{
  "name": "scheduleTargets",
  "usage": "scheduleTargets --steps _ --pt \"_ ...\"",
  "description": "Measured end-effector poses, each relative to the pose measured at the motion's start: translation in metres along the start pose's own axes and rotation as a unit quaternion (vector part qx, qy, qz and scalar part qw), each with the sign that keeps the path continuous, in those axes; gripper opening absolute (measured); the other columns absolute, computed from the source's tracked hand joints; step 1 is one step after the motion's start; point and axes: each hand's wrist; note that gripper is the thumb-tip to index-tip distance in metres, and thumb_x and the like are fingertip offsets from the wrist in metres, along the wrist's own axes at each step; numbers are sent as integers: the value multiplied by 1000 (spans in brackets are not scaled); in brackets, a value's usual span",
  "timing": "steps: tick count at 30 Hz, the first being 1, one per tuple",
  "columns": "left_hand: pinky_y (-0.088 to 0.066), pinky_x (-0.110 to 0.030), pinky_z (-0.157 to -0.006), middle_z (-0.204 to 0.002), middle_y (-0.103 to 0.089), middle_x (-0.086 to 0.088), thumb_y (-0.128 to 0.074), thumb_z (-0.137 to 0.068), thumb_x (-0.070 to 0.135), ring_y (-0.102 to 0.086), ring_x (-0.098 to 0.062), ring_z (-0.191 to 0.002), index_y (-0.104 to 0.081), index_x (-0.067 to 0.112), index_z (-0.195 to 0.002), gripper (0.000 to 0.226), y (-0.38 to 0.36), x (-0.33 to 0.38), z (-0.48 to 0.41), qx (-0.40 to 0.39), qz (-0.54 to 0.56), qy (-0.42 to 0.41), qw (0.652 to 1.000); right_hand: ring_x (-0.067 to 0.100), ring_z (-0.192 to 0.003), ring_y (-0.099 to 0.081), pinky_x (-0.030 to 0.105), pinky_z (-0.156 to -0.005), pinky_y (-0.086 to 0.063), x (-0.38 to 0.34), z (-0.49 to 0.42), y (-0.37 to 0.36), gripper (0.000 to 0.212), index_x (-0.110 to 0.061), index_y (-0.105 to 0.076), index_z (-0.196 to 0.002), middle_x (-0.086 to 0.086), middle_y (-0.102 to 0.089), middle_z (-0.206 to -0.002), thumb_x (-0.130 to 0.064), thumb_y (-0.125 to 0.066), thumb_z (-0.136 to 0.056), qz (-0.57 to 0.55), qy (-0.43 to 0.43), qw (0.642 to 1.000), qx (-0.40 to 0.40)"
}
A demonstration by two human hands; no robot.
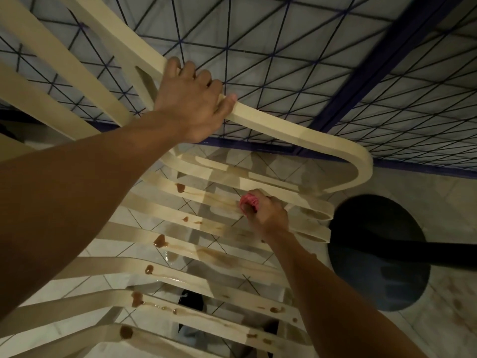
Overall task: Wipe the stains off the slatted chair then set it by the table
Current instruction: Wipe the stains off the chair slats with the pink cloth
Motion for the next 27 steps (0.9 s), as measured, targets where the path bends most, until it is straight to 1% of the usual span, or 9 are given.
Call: scheduleTargets --steps 5,9,15,19,23,25,27 --pt "-28 -51 -101 -115 -62 -18 -11 -101 53 -50 -38 -109 -60 6 -115 68 1 0 0 -10 6 2 1000 30 -111 -56 46 -99 -46 -1 0 -7 37 -35 -55 -133 11 -62 -119 -42 -59 -96 -26 18 999 3" --pt "-26 -52 -103 -117 -61 -17 -11 -101 52 -49 -38 -111 -59 6 -116 68 1 1 0 -9 6 4 1000 24 -111 -57 44 -99 -49 17 7 -1 43 -35 -54 -137 5 -61 -122 -45 -60 -95 -35 48 998 0" --pt "-26 -52 -103 -117 -61 -17 -11 -100 54 -48 -37 -112 -60 7 -118 69 3 2 0 -19 5 10 1000 25 -112 -57 46 -99 -47 31 9 3 46 -35 -52 -138 5 -62 -124 -51 -57 -95 3 3 999 32" --pt "-27 -52 -103 -117 -61 -16 -11 -100 54 -49 -37 -111 -60 8 -118 70 2 1 -1 -23 -3 13 1000 25 -111 -55 44 -99 -44 24 5 -6 40 -37 -55 -131 5 -63 -120 -51 -58 -94 7 -12 998 54" --pt "-26 -52 -103 -119 -61 -17 -12 -100 54 -48 -38 -112 -59 8 -119 69 2 2 -2 -24 -1 12 1000 24 -107 -57 44 -96 -48 11 -1 -16 33 -38 -60 -124 2 -65 -114 -49 -61 -92 -21 0 999 49" --pt "-26 -52 -103 -121 -60 -17 -13 -100 54 -48 -38 -114 -59 8 -121 68 2 2 -2 -25 -2 14 1000 24 -105 -57 44 -94 -49 1 -4 -20 29 -38 -62 -120 2 -66 -111 -45 -62 -92 -29 8 999 46" --pt "-25 -52 -103 -122 -60 -16 -13 -100 54 -47 -38 -114 -58 8 -121 68 3 2 -2 -28 0 12 1000 26 -109 -56 45 -97 -46 -11 -8 -24 29 -38 -62 -122 5 -65 -113 -40 -63 -93 -27 9 999 37"
Point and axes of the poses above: each hand's wrist, its own z-axis away from the middle knuckle, its own y-axis out of the back of the hand, x = y × z
